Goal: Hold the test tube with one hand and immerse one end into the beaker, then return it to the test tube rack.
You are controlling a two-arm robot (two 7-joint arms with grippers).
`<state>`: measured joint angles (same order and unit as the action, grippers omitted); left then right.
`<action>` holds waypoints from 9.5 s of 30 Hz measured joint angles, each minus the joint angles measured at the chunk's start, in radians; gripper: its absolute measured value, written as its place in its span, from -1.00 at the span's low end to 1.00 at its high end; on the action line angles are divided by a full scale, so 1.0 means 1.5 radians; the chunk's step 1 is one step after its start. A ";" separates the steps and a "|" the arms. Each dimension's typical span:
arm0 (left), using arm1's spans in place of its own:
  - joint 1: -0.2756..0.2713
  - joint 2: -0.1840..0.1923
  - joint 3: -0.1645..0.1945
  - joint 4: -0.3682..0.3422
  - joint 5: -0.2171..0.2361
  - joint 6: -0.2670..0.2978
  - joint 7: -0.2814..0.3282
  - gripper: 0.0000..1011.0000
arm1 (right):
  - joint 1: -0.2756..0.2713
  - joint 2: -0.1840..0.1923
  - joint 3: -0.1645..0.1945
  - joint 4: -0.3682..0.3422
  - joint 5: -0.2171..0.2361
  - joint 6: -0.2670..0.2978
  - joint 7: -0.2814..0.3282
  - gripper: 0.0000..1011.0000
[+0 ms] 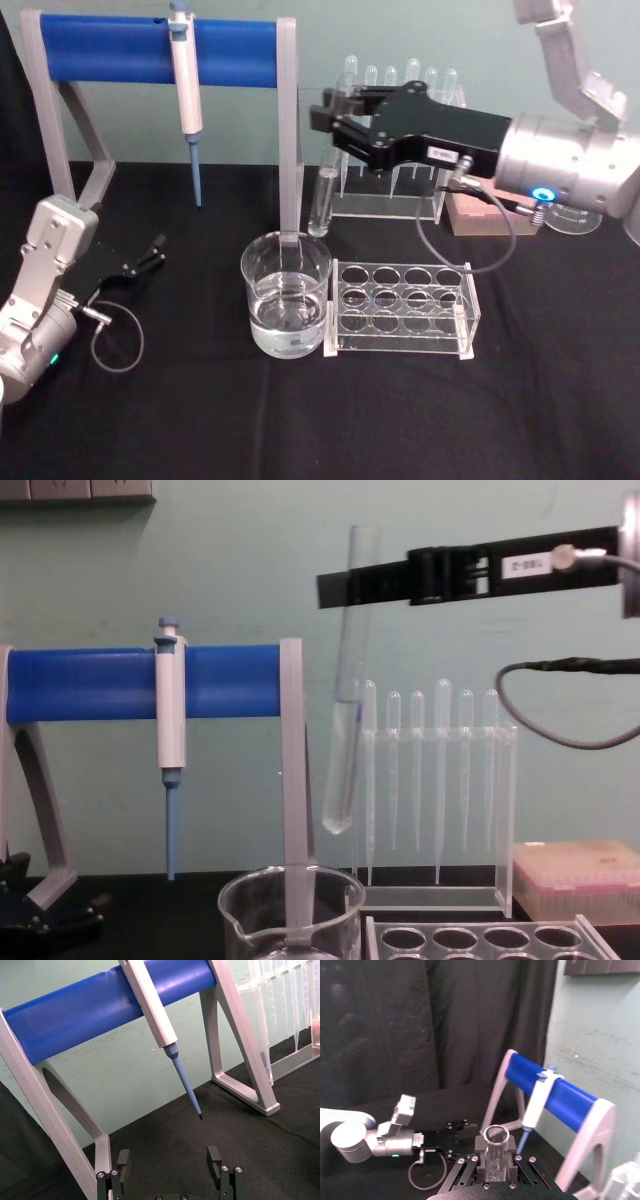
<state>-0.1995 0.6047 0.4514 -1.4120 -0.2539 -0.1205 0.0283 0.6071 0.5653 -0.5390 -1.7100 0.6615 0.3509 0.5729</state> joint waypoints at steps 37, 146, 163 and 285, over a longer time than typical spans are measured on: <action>0.000 0.000 0.000 0.000 0.000 0.000 0.000 0.98 | -0.008 -0.078 -0.121 0.184 -0.088 -0.134 0.032 -0.55; 0.000 0.000 0.000 0.000 0.000 0.000 0.000 0.98 | -0.038 -0.099 -0.098 0.210 -0.124 -0.148 0.031 -0.55; 0.000 0.000 0.000 0.000 0.000 0.000 0.000 0.98 | -0.038 -0.099 -0.098 0.210 -0.124 -0.148 0.031 -0.55; 0.000 0.000 0.000 0.000 0.000 0.000 0.000 0.98 | -0.038 -0.099 -0.098 0.210 -0.124 -0.148 0.031 -0.55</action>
<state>-0.1995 0.6047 0.4514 -1.4120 -0.2539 -0.1205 0.0283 0.5507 0.4166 -0.6858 -1.3953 0.4755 0.1288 0.6197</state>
